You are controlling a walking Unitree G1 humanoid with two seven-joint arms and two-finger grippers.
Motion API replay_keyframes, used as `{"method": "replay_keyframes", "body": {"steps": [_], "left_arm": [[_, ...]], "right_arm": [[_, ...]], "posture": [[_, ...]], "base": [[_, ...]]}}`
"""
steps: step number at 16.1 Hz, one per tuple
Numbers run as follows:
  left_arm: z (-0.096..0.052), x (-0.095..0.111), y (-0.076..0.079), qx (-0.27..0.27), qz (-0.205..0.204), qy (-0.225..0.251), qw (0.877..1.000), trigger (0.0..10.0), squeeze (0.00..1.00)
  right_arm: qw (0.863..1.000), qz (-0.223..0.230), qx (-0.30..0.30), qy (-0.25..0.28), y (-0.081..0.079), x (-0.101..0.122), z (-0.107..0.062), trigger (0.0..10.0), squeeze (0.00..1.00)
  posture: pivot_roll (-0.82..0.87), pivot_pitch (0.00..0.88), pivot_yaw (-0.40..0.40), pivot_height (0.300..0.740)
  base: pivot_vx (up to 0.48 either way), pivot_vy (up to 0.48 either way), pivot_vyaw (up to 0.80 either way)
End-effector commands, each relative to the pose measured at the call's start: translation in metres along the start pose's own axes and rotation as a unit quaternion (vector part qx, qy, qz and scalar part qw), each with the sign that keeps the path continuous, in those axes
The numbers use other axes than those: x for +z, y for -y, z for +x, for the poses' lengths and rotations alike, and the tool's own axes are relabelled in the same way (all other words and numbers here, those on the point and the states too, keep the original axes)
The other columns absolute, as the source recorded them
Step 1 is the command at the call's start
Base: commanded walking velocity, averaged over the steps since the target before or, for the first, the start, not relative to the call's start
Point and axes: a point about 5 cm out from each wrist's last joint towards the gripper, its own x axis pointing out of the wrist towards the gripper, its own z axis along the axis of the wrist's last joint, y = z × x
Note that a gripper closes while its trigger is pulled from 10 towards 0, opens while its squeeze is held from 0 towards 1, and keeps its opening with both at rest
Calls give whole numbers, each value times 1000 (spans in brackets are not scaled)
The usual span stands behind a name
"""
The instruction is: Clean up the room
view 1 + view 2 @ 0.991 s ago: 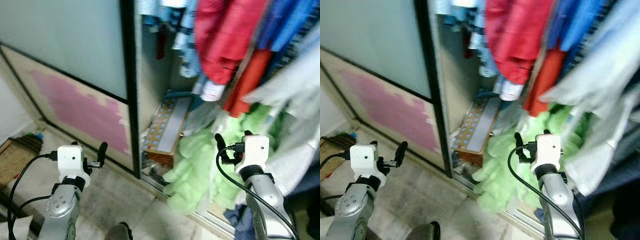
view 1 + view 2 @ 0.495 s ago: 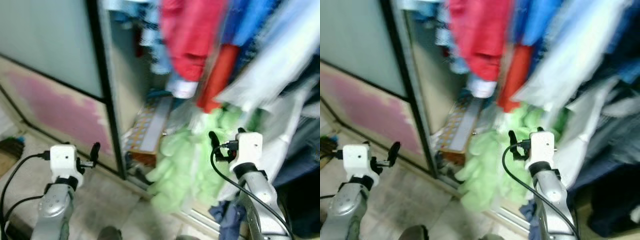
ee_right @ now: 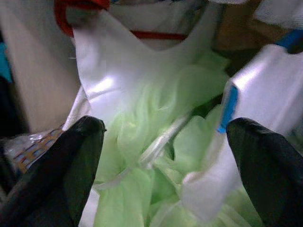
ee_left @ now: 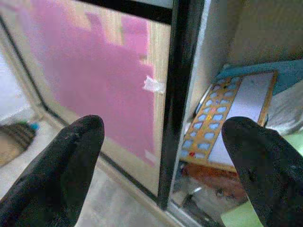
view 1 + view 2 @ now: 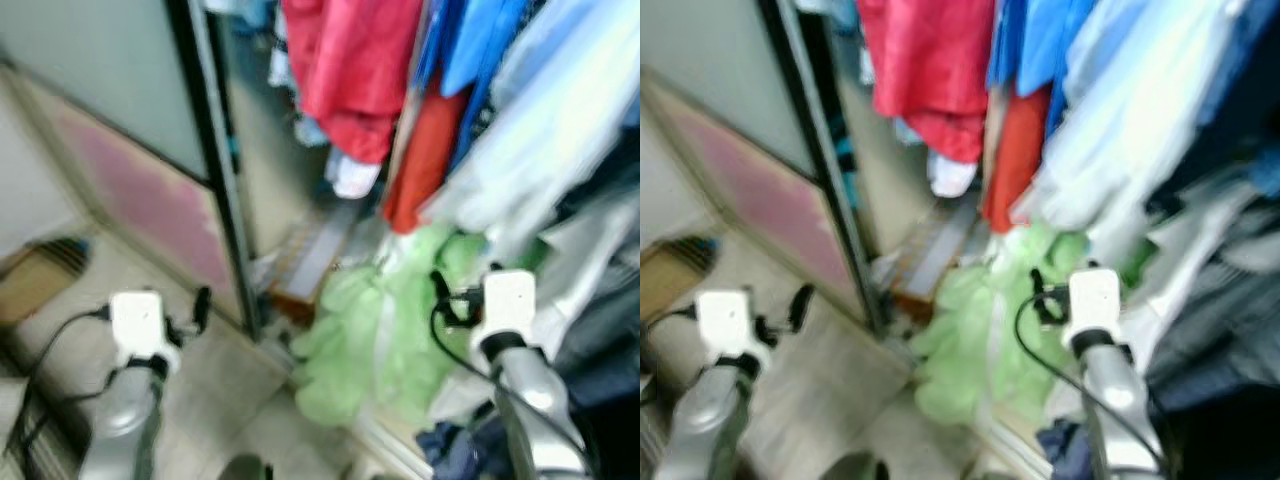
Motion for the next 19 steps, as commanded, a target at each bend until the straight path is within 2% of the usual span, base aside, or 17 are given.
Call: {"method": "replay_keyframes", "body": {"steps": [1, 3, 7, 10, 12, 15, 17, 19], "left_arm": [[0, -2, -5, 11, 8, -5, 1000, 10000, 0], [0, -2, -6, 17, -8, -5, 1000, 10000, 0], [3, 1, -10, 30, 18, 7, 999, 10000, 0], [6, 4, -12, 36, 14, 9, 999, 10000, 0], [4, 2, -12, 40, -40, -14, 998, 10000, 0], [-1, 2, -14, 53, -2, 4, 999, 10000, 0], [0, 2, -15, 59, 5, 6, 998, 10000, 0], [1, 4, -17, 59, 10, 6, 998, 10000, 0]], "right_arm": [[1000, -1, 5, 3, -1, 1, 1, 10000, 0], [1000, 0, 6, 3, -1, 0, 1, 10000, 0], [1000, 0, 7, 4, -2, 0, 2, 10000, 0], [1000, -1, 6, 8, -2, 1, 5, 10000, 0], [1000, -2, 8, 9, -2, 1, 4, 10000, 0], [1000, -2, 10, 8, -1, 1, 5, 10000, 0], [1000, 0, 19, 5, -2, 1, 6, 10000, 0], [998, 15, 61, -21, -8, 0, -1, 10000, 0]], "posture": [[18, 34, -55, 740], [18, 34, -55, 740], [14, 32, -46, 740], [8, 39, -44, 740], [8, 42, -46, 740], [12, 46, -50, 740], [13, 47, -52, 740], [15, 46, -53, 740]], "base": [[0, 0, 800], [0, 0, 800], [0, 0, 800], [0, 0, 800], [0, 0, 800], [0, 0, 800], [0, 0, 800], [0, 0, 0]]}}
